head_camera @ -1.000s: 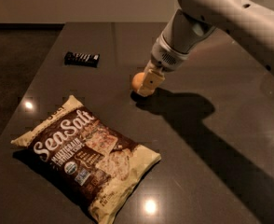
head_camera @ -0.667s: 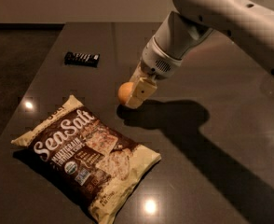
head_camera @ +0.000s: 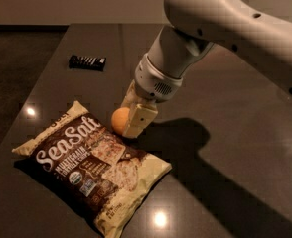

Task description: Move orange near brown chip bag

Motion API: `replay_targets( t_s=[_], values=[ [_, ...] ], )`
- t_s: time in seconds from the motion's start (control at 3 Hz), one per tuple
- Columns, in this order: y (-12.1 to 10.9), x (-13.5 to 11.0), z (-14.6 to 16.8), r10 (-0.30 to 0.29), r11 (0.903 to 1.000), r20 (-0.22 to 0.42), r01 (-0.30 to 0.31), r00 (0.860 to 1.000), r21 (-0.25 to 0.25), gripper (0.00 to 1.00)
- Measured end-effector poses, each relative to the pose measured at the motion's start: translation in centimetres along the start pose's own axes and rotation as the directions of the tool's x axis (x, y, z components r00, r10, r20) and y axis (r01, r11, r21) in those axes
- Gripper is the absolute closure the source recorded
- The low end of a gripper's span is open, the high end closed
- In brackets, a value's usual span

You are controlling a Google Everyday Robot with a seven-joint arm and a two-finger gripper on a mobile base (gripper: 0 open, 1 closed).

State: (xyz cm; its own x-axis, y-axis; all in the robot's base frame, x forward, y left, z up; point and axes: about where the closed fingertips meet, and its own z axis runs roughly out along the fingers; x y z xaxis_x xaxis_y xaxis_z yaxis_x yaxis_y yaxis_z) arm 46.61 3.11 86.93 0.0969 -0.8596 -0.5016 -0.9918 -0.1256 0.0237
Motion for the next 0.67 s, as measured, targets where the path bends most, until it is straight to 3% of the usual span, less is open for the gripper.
replay_targets(
  t_s=[0.33,0.67],
  values=[
    [1.03,-0.15,0.83,-0.039,0.9992,-0.018,0.039,0.999,-0.003,0.58],
    [1.12,-0.24,0.84,-0.042,0.9991,-0.019,0.042,0.999,-0.002,0.35]
  ],
)
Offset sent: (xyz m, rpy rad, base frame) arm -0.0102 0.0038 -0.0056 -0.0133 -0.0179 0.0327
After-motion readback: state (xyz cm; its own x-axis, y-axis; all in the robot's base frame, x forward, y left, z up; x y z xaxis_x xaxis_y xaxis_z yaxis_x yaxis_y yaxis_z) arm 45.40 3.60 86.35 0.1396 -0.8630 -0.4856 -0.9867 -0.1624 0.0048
